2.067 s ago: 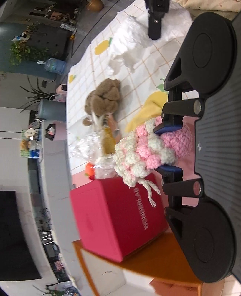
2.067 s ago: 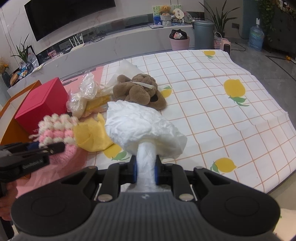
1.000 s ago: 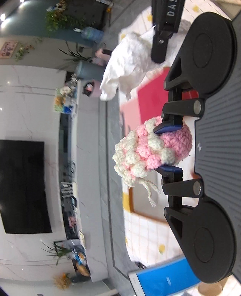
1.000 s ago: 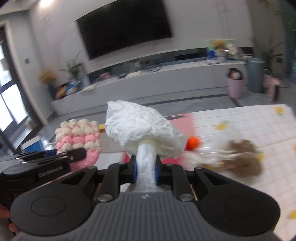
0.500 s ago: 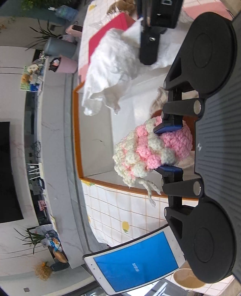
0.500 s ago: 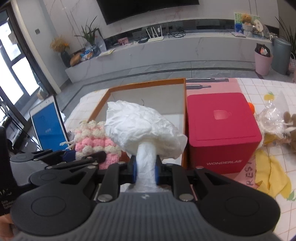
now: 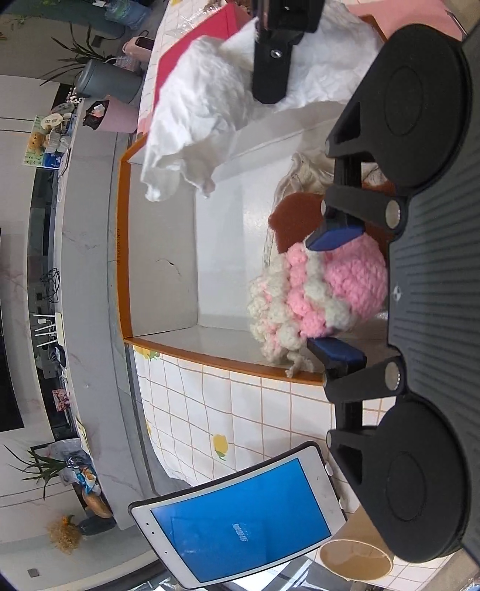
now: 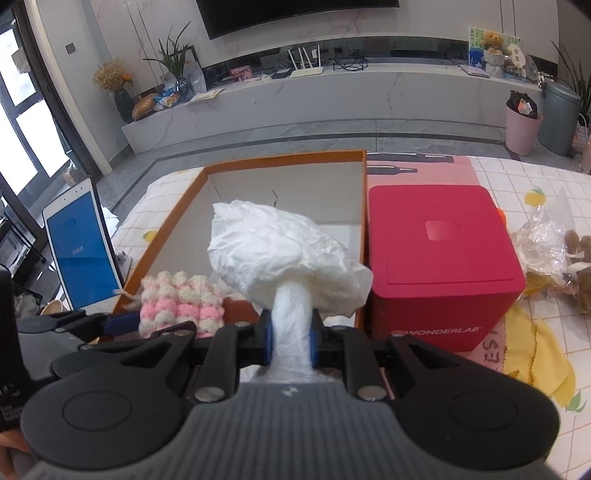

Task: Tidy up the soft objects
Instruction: 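Lower the crochet and tissue into the orange box and open both tools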

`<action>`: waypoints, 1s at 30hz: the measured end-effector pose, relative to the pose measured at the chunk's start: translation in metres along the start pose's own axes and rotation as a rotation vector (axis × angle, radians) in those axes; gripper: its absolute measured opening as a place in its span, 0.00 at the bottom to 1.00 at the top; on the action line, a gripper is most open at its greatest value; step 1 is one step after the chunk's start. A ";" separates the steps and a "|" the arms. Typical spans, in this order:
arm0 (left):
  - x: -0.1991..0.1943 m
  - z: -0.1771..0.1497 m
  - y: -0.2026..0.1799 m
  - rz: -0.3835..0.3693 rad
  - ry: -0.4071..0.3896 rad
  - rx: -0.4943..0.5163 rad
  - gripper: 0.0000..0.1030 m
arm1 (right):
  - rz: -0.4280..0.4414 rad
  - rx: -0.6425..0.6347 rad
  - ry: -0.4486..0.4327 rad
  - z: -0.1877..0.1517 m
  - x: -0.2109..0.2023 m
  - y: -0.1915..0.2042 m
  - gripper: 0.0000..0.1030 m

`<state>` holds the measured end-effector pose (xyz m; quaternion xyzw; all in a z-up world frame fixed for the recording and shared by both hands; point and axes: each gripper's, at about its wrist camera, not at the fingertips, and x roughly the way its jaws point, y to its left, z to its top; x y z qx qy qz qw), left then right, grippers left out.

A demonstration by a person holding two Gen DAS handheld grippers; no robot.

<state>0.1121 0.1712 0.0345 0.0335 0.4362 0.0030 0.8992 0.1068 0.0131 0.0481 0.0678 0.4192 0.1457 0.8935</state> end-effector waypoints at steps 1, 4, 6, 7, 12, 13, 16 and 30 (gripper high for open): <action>-0.003 0.000 0.002 -0.022 -0.014 -0.013 0.72 | -0.003 -0.004 0.001 0.000 0.000 0.000 0.15; -0.012 0.001 0.015 -0.099 -0.056 -0.073 0.88 | -0.003 -0.011 0.000 0.003 -0.003 0.001 0.17; -0.016 0.001 0.023 -0.127 -0.060 -0.106 0.88 | -0.012 -0.013 -0.008 0.003 -0.007 0.001 0.17; -0.018 0.001 0.026 -0.130 -0.066 -0.117 0.89 | -0.016 -0.014 -0.012 0.004 -0.008 0.002 0.17; -0.028 0.003 0.041 -0.157 -0.054 -0.197 0.89 | -0.025 -0.034 -0.016 0.007 -0.012 0.010 0.17; -0.030 0.004 0.043 -0.167 -0.051 -0.207 0.89 | -0.026 -0.041 -0.014 0.008 -0.011 0.013 0.17; -0.037 0.005 0.048 -0.190 -0.057 -0.208 0.89 | -0.016 -0.055 0.015 0.009 -0.001 0.022 0.18; -0.040 0.004 0.048 -0.151 -0.083 -0.147 0.89 | -0.219 -0.225 0.221 -0.003 0.087 0.048 0.17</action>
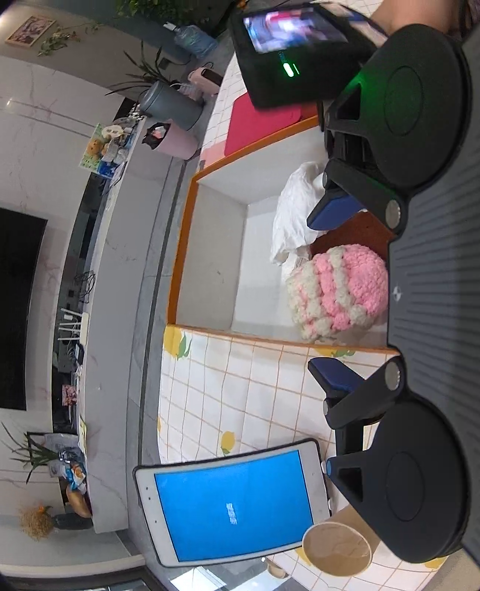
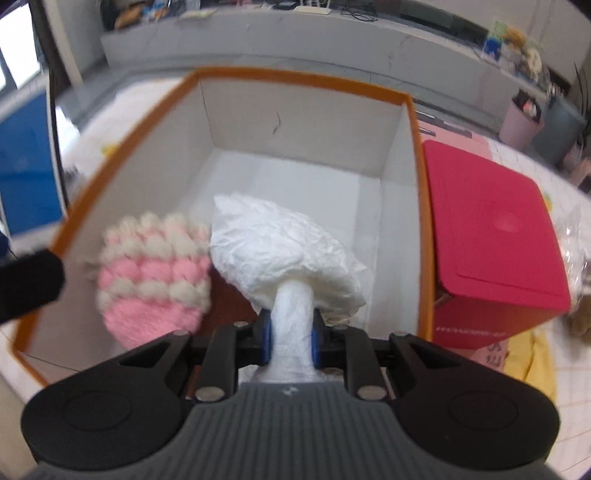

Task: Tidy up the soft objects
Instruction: 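Lower the crochet and tissue into the orange box and open both tools, then move both tools back over the table toward the remaining items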

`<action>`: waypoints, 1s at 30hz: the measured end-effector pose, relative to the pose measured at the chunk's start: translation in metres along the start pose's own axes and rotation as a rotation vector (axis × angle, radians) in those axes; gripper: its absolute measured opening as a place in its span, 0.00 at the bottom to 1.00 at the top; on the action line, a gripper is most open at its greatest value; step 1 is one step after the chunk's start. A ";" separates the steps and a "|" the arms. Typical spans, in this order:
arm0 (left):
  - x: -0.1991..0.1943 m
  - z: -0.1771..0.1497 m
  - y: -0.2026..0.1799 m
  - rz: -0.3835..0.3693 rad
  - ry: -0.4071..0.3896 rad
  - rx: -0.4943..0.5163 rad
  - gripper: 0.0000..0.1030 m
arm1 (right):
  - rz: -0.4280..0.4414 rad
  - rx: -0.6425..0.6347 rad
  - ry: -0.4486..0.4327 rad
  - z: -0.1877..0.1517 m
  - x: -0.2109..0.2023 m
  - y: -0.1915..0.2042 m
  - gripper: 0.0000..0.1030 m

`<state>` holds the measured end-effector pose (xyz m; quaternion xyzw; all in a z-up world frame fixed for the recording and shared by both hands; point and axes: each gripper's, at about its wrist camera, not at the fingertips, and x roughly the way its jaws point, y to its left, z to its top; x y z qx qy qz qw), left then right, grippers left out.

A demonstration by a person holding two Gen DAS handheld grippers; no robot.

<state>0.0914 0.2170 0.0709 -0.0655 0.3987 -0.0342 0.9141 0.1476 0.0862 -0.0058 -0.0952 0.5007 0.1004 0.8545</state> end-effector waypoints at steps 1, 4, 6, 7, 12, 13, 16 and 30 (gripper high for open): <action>0.002 0.000 -0.001 0.004 0.006 0.008 0.89 | -0.020 -0.025 -0.002 -0.001 0.003 0.004 0.18; 0.005 -0.002 -0.003 0.023 0.015 0.025 0.89 | -0.029 -0.047 -0.008 -0.004 0.006 0.005 0.20; 0.006 -0.003 -0.002 0.026 0.023 0.029 0.89 | -0.015 -0.035 -0.032 -0.006 -0.001 0.004 0.29; 0.006 -0.003 -0.003 0.029 0.027 0.032 0.89 | 0.001 -0.040 -0.043 -0.009 -0.005 0.005 0.35; 0.004 -0.001 0.000 0.039 0.025 0.015 0.89 | 0.005 -0.114 -0.102 -0.017 -0.023 0.024 0.83; 0.004 -0.001 0.001 0.037 0.026 0.012 0.89 | -0.007 -0.127 -0.133 -0.018 -0.028 0.025 0.86; 0.003 -0.001 0.002 0.044 0.027 0.017 0.89 | 0.001 -0.136 -0.159 -0.021 -0.037 0.026 0.90; -0.021 0.000 -0.015 0.035 -0.032 0.014 0.89 | 0.082 -0.011 -0.275 -0.030 -0.096 -0.009 0.98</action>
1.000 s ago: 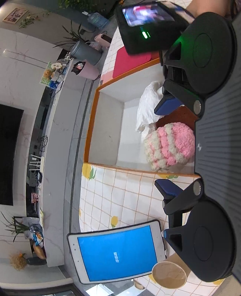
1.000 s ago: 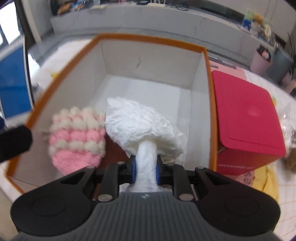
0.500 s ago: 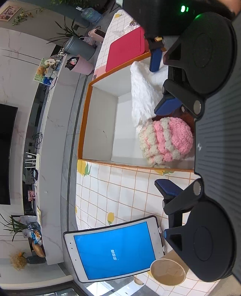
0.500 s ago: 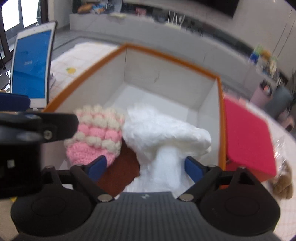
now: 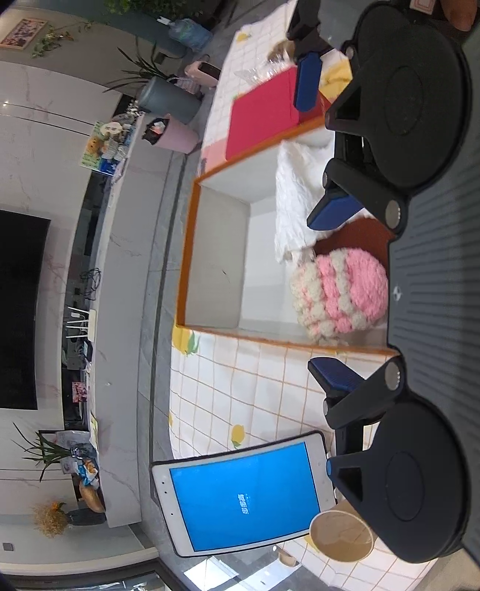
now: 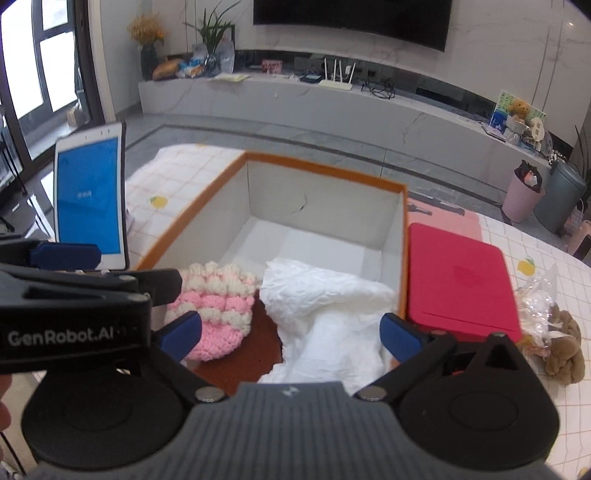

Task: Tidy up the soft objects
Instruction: 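Move both tools back over the table toward the remaining items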

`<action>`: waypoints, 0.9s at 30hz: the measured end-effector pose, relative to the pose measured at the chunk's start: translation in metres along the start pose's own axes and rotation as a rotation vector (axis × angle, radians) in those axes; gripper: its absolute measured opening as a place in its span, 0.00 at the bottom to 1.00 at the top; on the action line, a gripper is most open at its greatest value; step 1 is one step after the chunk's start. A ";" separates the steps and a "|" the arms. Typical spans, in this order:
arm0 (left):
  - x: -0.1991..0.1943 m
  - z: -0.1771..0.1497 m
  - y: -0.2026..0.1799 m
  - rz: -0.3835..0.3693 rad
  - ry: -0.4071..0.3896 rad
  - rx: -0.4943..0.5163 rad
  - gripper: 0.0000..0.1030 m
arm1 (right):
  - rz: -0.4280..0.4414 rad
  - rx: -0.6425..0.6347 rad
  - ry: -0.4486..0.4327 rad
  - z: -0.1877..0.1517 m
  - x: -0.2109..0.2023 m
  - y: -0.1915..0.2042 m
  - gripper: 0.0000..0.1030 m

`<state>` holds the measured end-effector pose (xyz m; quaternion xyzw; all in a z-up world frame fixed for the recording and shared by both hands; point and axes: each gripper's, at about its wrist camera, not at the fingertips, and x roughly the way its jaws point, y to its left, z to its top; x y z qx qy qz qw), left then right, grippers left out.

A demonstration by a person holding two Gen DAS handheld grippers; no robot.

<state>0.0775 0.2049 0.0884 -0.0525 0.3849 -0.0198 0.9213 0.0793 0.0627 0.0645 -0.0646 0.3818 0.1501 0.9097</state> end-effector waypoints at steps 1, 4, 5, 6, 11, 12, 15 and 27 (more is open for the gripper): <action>-0.003 0.001 -0.003 -0.005 -0.002 -0.004 0.89 | -0.001 0.000 -0.012 -0.001 -0.006 -0.004 0.98; -0.017 0.009 -0.021 -0.036 -0.034 0.007 0.89 | -0.018 0.014 -0.048 -0.006 -0.025 -0.021 0.98; -0.023 0.012 -0.027 -0.034 -0.051 0.010 0.89 | -0.024 0.023 -0.057 -0.008 -0.033 -0.029 0.98; -0.029 0.015 -0.034 -0.029 -0.066 0.016 0.89 | -0.029 0.032 -0.064 -0.009 -0.038 -0.036 0.98; -0.053 0.026 -0.074 -0.046 -0.122 0.067 0.89 | -0.068 0.079 -0.097 -0.021 -0.068 -0.082 0.98; -0.055 0.027 -0.083 -0.055 -0.128 0.075 0.89 | -0.082 0.087 -0.102 -0.024 -0.074 -0.093 0.98; -0.058 0.024 -0.112 -0.121 -0.135 0.104 0.89 | -0.125 0.115 -0.111 -0.036 -0.090 -0.130 0.98; 0.015 -0.033 -0.219 -0.320 -0.040 0.275 0.89 | -0.310 0.267 -0.063 -0.109 -0.094 -0.279 0.97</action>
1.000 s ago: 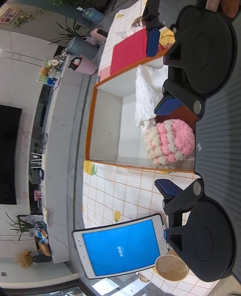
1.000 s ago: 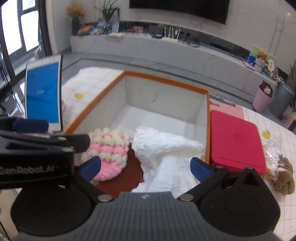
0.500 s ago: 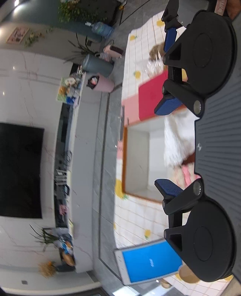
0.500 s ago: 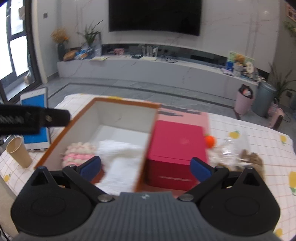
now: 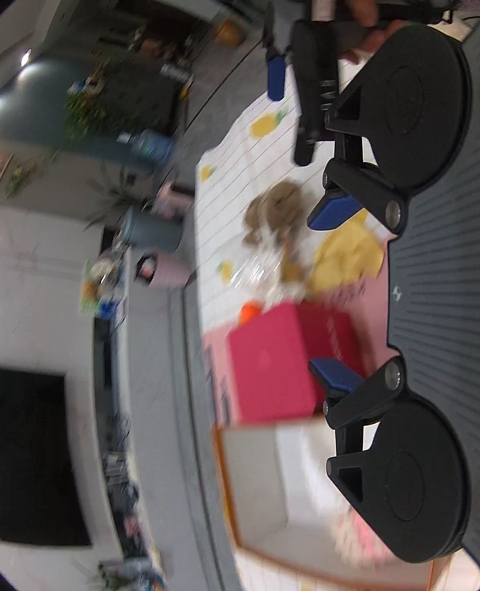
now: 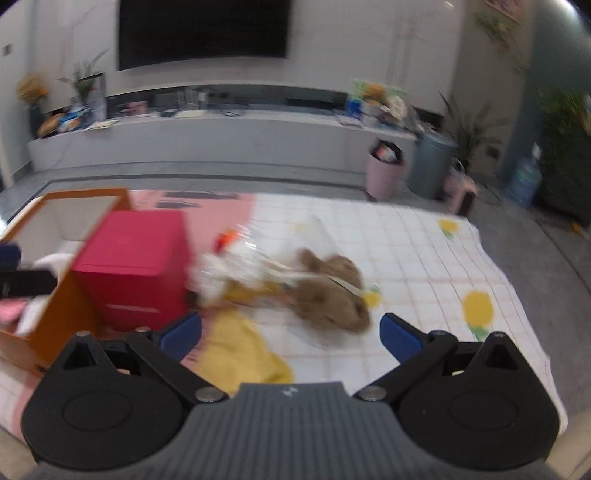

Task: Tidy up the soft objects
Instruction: 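Move both tools back over the table toward the remaining items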

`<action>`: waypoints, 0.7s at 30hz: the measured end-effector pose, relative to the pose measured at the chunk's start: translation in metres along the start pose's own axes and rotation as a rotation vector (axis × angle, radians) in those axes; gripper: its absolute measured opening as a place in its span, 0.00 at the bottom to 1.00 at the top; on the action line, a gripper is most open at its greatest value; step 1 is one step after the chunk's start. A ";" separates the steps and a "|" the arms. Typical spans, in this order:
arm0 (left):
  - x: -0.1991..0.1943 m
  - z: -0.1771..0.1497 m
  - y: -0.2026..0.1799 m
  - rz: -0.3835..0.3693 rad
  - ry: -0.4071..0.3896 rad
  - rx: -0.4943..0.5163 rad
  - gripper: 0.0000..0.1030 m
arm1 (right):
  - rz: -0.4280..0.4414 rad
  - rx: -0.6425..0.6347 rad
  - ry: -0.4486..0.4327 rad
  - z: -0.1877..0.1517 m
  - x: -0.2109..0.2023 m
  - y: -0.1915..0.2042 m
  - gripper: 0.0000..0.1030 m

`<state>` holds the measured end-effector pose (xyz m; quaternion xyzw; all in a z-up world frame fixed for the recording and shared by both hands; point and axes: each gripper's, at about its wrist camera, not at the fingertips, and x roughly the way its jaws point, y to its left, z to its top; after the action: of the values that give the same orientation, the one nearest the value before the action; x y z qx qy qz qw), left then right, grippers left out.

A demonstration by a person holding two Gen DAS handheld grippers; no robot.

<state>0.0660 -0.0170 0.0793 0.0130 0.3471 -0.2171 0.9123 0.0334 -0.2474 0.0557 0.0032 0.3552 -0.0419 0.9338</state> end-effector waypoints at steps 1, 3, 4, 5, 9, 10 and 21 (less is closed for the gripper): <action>0.011 -0.005 -0.004 -0.022 0.009 0.003 0.89 | -0.006 0.028 0.006 -0.005 0.007 -0.011 0.97; 0.029 -0.014 -0.010 -0.045 0.019 0.021 0.89 | -0.009 0.074 0.026 -0.015 0.022 -0.027 0.97; 0.038 -0.019 -0.015 -0.053 0.024 0.037 0.89 | -0.011 0.091 0.042 -0.020 0.031 -0.032 0.97; 0.047 -0.024 -0.019 -0.060 0.030 0.055 0.89 | -0.011 0.104 0.059 -0.024 0.040 -0.037 0.97; 0.080 -0.045 -0.036 -0.099 0.048 0.105 0.89 | -0.019 0.153 0.083 -0.034 0.064 -0.048 0.97; 0.086 -0.049 -0.040 -0.106 0.049 0.117 0.89 | -0.020 0.158 0.082 -0.036 0.066 -0.050 0.97; 0.151 -0.085 -0.076 -0.057 0.053 0.308 0.89 | 0.014 0.190 0.149 -0.042 0.087 -0.076 0.97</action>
<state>0.0823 -0.1296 -0.0716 0.1486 0.3339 -0.2930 0.8835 0.0646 -0.3284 -0.0317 0.0971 0.4182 -0.0684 0.9005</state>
